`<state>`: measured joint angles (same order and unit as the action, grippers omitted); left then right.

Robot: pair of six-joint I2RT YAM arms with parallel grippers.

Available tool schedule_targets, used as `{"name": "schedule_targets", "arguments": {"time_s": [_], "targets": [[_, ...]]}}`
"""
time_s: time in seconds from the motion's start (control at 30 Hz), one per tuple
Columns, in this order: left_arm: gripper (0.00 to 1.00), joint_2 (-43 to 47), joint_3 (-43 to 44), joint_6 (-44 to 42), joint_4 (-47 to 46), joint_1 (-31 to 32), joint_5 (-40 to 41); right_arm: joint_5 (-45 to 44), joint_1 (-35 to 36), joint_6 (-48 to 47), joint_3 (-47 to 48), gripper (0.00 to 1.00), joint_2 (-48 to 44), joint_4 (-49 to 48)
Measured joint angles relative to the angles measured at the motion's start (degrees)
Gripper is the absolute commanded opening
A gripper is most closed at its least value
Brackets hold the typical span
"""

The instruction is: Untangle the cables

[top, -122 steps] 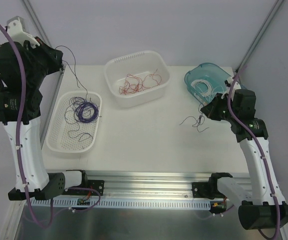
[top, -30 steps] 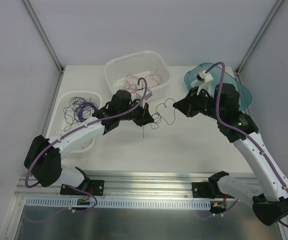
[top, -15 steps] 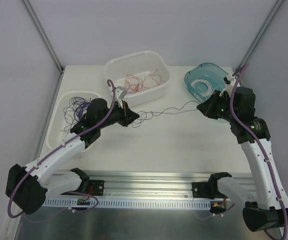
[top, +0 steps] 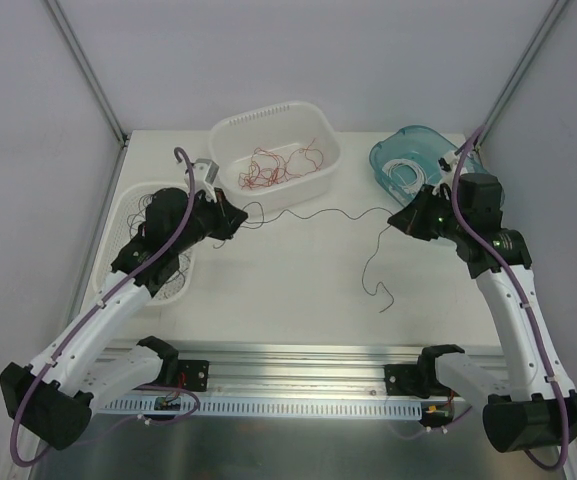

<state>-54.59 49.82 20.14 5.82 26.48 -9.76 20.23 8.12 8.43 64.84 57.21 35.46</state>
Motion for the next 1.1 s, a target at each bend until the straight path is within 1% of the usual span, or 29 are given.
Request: {"name": "schedule_targets", "arguments": {"time_s": [0.1,0.2,0.23,0.3,0.33,0.43,0.57,0.63,0.8,0.87,0.9,1.0,1.07,1.1], "targets": [[0.00,0.79,3.08,-0.07,2.10,-0.35,1.64,2.51,0.28,-0.33,-0.02,0.02,0.09,-0.13],[0.00,1.11,6.99,0.00,4.20,-0.72,2.80,4.81,1.18,-0.59,-0.04,0.16,0.15,-0.59],[0.00,1.05,8.33,0.04,4.74,-0.72,2.84,5.49,1.70,-0.83,-0.04,0.23,0.20,-0.87],[0.00,0.87,11.10,0.35,5.55,-0.72,2.84,6.36,2.60,-1.09,-0.04,0.33,0.24,-1.38],[0.00,0.61,12.70,0.55,6.12,-0.72,2.82,6.88,3.02,-1.14,-0.07,0.46,0.24,-1.77],[0.00,-0.61,17.38,1.81,7.13,-0.72,2.49,8.61,3.65,-1.60,-0.26,0.58,0.24,-3.08],[0.00,-2.97,24.15,3.43,7.61,-0.72,1.09,10.27,3.76,-1.68,-0.85,0.64,0.22,-4.17],[0.00,-4.24,27.82,3.82,7.74,-0.72,0.37,10.86,3.76,-1.81,-1.20,0.69,0.17,-4.59],[0.00,-6.19,36.44,4.31,8.57,-0.72,-0.22,11.72,3.78,-2.40,-1.97,0.76,-0.72,-5.38],[0.00,-6.51,40.15,4.22,8.74,-0.72,0.26,12.00,3.78,-2.71,-1.97,0.82,-1.14,-5.77],[0.00,-6.69,42.16,4.02,9.07,-0.72,0.92,12.02,3.78,-2.86,-1.97,0.87,-1.25,-5.90],[0.00,-6.80,47.04,2.51,9.14,-0.74,4.04,12.22,3.78,-3.30,-1.97,0.98,-1.44,-6.34],[0.00,-6.58,49.35,0.52,9.07,-1.07,7.96,12.22,3.78,-3.50,-1.97,0.99,-1.42,-6.51],[0.00,-6.45,50.12,-0.42,9.07,-1.09,10.25,12.24,3.78,-3.58,-1.97,0.97,-1.42,-6.54]]}}
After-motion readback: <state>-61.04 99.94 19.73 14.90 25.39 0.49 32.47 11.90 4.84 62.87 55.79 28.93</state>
